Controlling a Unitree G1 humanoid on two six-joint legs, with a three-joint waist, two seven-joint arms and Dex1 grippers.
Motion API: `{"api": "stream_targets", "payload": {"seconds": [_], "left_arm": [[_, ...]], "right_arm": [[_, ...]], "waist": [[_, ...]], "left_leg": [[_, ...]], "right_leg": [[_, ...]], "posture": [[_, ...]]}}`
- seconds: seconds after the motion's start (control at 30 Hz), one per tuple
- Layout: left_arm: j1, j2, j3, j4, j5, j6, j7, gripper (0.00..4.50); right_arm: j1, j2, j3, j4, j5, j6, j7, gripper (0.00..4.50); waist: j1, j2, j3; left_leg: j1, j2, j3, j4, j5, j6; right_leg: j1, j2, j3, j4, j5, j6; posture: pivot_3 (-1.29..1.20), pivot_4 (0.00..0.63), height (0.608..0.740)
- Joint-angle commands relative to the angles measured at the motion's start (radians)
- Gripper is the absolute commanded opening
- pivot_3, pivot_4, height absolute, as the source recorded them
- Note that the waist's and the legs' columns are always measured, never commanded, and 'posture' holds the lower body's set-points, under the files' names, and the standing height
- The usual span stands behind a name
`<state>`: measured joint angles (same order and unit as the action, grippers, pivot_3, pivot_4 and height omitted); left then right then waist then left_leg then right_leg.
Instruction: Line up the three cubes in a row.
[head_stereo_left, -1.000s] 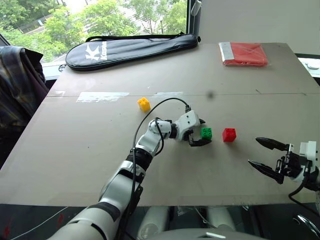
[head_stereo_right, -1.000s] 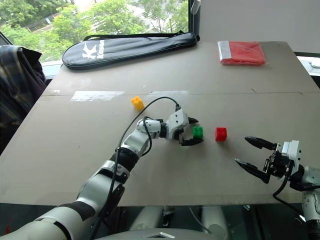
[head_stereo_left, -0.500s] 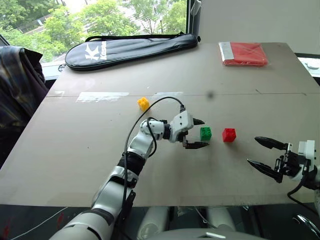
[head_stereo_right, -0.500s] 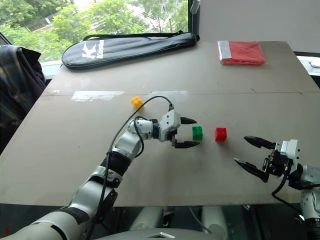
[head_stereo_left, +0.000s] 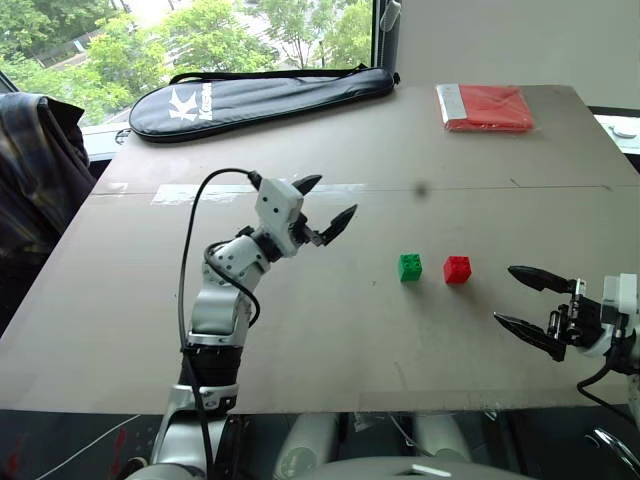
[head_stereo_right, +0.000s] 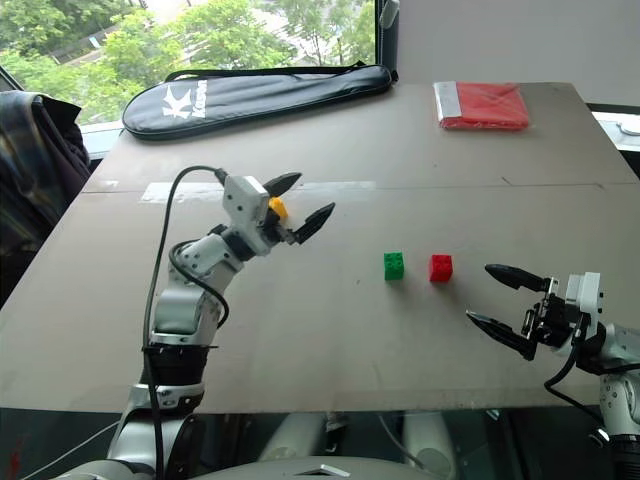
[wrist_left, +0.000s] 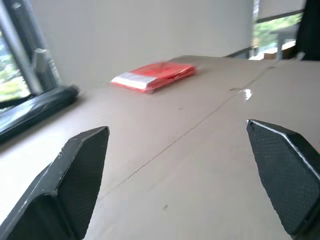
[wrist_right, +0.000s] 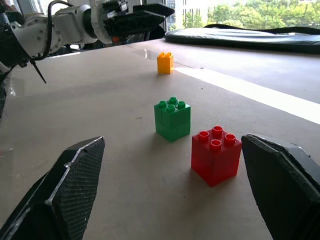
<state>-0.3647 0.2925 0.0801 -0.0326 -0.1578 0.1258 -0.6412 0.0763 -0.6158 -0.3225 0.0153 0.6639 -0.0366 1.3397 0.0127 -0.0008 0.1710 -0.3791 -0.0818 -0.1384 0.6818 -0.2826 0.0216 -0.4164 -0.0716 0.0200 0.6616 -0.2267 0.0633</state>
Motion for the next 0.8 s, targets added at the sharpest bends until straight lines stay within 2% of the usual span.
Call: {"api": "stream_targets", "payload": {"seconds": [0.03,0.27,0.37,0.6,0.8], "left_arm": [[0.038,0.016,0.065,-0.055,0.086,0.069,0.198,4.48],[0.094,-0.086,-0.008,-0.11,0.205,0.18,0.423,4.48],[0.065,-0.151,-0.032,-0.067,0.255,0.246,0.533,4.48],[-0.017,-0.225,-0.055,0.033,0.314,0.325,0.692,4.48],[-0.123,-0.278,-0.026,0.183,0.325,0.324,0.824,4.48]], "right_arm": [[-0.019,-0.011,-0.022,-0.05,0.03,0.027,-0.024,4.5],[-0.04,-0.016,-0.018,-0.036,0.019,0.032,-0.015,4.5],[-0.044,-0.018,-0.017,-0.036,0.018,0.034,-0.014,4.5],[-0.04,-0.018,-0.02,-0.037,0.014,0.029,-0.014,4.5],[-0.033,-0.012,-0.021,-0.04,0.009,0.019,-0.018,4.5]], "waist": [[0.003,0.0,0.0],[0.011,0.0,0.0],[0.009,-0.001,0.0],[0.003,-0.001,0.0],[0.004,-0.001,0.001]], "left_leg": [[0.0,0.0,0.0,0.0,0.0,0.001],[-0.001,-0.002,0.0,0.001,0.001,-0.002],[-0.001,-0.001,0.0,0.0,0.001,-0.002],[-0.001,-0.001,0.0,0.0,0.001,-0.002],[-0.002,-0.001,0.0,0.001,0.001,-0.003]], "right_leg": [[0.0,0.0,0.0,0.0,0.0,0.0],[0.0,0.0,-0.001,-0.001,0.0,0.0],[0.0,-0.001,-0.001,-0.001,0.0,0.0],[0.0,0.0,-0.001,0.0,0.0,0.0],[0.0,0.001,-0.002,-0.001,0.0,0.001]], "posture": [[0.0,0.15,0.712],[0.0,0.15,0.712],[0.0,0.15,0.712],[0.0,0.15,0.712],[0.0,0.15,0.712]]}}
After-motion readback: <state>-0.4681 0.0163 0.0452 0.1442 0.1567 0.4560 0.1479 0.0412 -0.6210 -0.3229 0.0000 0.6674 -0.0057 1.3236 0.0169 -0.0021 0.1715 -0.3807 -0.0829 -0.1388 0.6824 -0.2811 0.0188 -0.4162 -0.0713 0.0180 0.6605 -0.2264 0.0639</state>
